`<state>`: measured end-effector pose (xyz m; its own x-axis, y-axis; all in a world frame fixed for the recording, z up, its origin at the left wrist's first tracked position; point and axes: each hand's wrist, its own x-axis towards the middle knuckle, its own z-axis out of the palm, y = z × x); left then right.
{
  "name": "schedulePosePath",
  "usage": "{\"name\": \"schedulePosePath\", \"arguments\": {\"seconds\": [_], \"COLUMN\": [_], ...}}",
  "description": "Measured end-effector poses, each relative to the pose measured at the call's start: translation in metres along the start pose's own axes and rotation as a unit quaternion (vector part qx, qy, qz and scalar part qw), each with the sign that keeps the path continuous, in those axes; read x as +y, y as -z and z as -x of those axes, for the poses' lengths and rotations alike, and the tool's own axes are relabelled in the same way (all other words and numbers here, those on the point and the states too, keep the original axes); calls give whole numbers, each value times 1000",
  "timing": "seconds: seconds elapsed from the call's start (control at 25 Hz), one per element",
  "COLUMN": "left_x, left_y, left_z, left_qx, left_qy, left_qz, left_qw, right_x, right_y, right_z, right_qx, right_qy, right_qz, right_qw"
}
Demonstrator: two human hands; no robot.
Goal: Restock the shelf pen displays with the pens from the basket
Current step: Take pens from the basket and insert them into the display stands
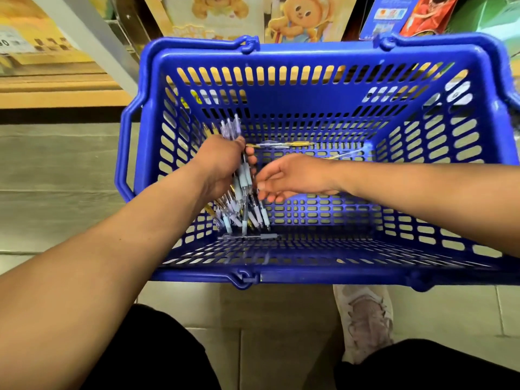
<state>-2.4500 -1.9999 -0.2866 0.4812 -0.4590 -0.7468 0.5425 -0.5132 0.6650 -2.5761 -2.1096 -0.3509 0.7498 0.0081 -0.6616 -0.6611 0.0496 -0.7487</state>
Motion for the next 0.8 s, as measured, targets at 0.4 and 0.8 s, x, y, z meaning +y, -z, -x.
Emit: {"name": "schedulePosePath", "arguments": {"seconds": [0.4, 0.8], "left_x": [8, -3], "left_y": [15, 19], "left_z": [7, 4], "left_qx": [-15, 14], "left_qy": [5, 42], "left_qz": [22, -28], "left_qw": [1000, 999], "right_x": [45, 3], "right_y": [-43, 4], "right_z": [-56, -16], "right_qx": [158, 98], "right_qy": [-134, -22], "right_qz": [340, 75], "right_qw": [917, 992]}}
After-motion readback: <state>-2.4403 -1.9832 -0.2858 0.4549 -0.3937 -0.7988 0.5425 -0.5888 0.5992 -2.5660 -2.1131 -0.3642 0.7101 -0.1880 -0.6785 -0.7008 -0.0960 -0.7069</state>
